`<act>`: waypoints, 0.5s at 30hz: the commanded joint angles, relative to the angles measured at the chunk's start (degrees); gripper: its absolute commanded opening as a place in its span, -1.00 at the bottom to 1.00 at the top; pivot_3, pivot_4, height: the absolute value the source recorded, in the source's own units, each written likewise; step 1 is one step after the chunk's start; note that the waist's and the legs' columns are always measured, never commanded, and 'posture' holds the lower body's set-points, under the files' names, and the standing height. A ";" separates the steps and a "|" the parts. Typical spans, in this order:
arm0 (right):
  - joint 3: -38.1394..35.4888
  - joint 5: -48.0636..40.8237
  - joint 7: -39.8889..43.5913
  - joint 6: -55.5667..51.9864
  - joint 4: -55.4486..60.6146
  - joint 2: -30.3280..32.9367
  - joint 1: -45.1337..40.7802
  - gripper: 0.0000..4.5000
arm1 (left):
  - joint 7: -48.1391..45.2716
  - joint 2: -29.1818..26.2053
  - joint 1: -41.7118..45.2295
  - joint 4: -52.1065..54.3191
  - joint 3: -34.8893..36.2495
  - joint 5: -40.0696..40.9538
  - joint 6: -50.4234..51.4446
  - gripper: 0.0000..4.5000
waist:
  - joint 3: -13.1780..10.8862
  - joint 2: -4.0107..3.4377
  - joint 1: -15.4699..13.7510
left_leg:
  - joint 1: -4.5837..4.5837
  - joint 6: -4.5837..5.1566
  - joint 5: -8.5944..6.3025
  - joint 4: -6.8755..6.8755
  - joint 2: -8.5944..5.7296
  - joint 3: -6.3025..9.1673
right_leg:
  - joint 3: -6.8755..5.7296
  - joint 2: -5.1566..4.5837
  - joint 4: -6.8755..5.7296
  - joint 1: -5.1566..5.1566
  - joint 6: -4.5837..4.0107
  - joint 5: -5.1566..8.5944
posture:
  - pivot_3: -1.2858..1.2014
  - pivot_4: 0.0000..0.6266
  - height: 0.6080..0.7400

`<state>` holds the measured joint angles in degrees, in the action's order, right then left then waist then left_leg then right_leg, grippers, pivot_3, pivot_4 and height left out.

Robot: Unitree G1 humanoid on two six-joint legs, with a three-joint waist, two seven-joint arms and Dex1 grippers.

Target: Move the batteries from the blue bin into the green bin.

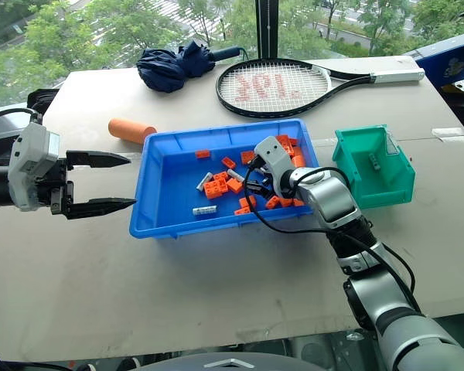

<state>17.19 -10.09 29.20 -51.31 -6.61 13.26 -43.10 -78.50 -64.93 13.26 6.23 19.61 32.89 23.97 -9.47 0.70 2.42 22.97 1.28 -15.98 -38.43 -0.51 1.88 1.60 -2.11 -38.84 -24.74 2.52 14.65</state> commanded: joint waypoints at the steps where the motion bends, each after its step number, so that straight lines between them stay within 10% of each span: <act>1: -0.58 0.93 -0.07 -0.28 0.89 0.64 -0.21 -0.42 | 0.06 -0.49 0.57 1.21 1.02 0.68 0.10 1.00 | 0.00 0.00 0.01 | 0.00 0.00 0.00 0.00 0.00 0.00 | 0.00 0.00 0.00 0.00 0.00 0.00 | 0.03 -0.52 1.00; 4: -0.63 1.37 0.39 -1.14 3.62 2.10 -0.01 -0.98 | -0.23 -0.11 1.40 1.20 0.17 1.00 0.20 1.00 | 0.00 0.00 -0.02 | 0.00 0.00 0.00 0.00 0.00 0.00 | 0.00 0.00 0.00 0.00 0.00 0.00 | 0.03 -0.52 1.00; 15: -16.92 -5.58 2.00 -15.84 31.00 17.05 0.97 -0.98 | 5.56 2.93 10.15 7.00 -0.53 10.21 10.68 1.00 | 0.00 0.01 -0.36 | 0.10 0.11 -0.06 -0.09 -0.01 0.11 | -0.08 -0.03 0.01 0.01 0.01 0.00 | 0.03 -0.52 1.00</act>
<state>5.03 -15.18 30.96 -66.13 20.74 27.37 -42.52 -74.26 -61.59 21.71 10.09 17.41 39.99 32.59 -9.47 0.71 2.06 23.07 1.39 -16.04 -38.52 -0.54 1.98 1.51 -2.16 -38.83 -24.73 2.53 14.65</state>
